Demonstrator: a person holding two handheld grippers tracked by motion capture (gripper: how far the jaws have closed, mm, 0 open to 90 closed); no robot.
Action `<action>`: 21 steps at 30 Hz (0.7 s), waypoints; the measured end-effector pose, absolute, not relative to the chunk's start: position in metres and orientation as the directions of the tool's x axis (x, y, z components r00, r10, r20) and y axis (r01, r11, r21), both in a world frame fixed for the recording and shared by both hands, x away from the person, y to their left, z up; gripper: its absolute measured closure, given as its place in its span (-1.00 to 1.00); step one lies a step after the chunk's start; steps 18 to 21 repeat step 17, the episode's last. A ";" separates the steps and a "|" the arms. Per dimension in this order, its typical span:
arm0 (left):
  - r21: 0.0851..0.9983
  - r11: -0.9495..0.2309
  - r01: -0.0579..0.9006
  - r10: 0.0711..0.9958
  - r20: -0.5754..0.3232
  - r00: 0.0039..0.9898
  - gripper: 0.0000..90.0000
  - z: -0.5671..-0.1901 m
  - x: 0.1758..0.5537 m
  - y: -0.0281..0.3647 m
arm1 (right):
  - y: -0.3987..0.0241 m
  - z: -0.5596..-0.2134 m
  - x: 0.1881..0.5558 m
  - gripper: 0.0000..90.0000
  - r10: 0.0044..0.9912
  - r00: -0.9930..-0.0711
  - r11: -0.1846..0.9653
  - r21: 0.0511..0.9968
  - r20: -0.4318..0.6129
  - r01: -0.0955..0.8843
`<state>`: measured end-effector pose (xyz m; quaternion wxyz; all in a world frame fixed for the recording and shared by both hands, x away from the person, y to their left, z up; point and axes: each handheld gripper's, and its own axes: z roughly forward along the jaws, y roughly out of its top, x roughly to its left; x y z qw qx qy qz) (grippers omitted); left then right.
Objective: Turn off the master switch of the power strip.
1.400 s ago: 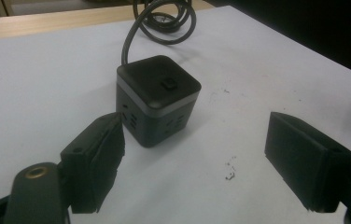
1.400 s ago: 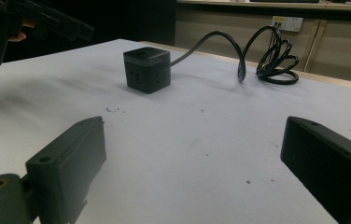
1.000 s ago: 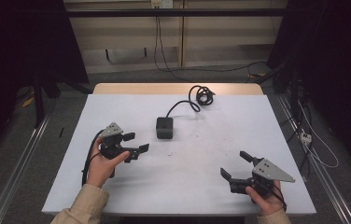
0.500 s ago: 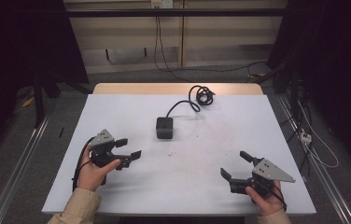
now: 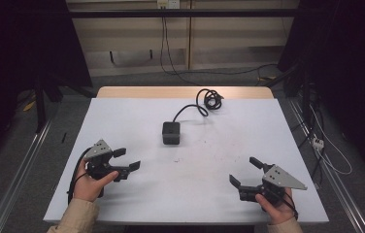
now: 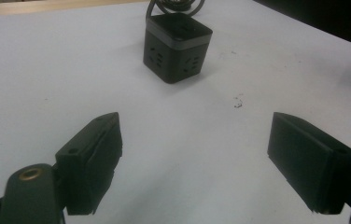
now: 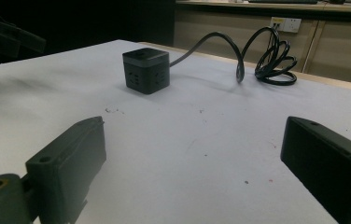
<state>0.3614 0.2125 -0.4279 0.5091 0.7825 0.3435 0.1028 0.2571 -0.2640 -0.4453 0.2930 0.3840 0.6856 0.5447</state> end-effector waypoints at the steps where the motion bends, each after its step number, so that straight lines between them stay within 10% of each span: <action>1: 0.866 -0.252 0.432 0.640 -0.185 0.745 -0.62 -0.428 0.361 0.214 | -0.264 -0.445 0.257 -0.86 0.846 -0.533 0.112 0.972 0.016 0.207; 21: 0.859 -0.255 0.444 0.656 -0.183 0.732 -0.71 -0.440 0.350 0.229 | -0.263 -0.446 0.258 -0.86 0.844 -0.536 0.113 0.971 0.018 0.210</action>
